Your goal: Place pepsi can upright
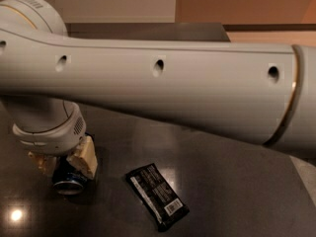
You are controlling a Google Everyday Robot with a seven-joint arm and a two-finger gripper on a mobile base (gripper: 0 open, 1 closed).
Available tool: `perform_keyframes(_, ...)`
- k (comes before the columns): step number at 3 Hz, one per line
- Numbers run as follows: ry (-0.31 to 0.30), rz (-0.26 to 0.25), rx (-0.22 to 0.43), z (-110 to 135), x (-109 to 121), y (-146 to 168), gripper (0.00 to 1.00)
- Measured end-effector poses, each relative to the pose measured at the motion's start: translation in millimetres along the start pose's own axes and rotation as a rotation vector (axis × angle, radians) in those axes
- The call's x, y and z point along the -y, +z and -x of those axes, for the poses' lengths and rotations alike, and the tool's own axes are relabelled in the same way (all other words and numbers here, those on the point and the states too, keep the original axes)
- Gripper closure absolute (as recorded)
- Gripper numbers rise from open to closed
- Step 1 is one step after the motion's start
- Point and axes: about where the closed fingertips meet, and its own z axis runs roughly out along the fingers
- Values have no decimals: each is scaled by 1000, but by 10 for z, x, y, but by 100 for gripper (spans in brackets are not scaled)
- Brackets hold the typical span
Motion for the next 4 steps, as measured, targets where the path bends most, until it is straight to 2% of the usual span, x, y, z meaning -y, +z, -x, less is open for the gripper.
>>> perform_keyframes(1,24,-7,21,-31,-16,-87,64)
perform_keyframes(2,83,-39,67,-100,-28,-301,87)
perform_keyframes(3,198,-88,156,-241,-56,-599,100)
perform_keyframes(4,361,-164,283,-472,-78,-855,100)
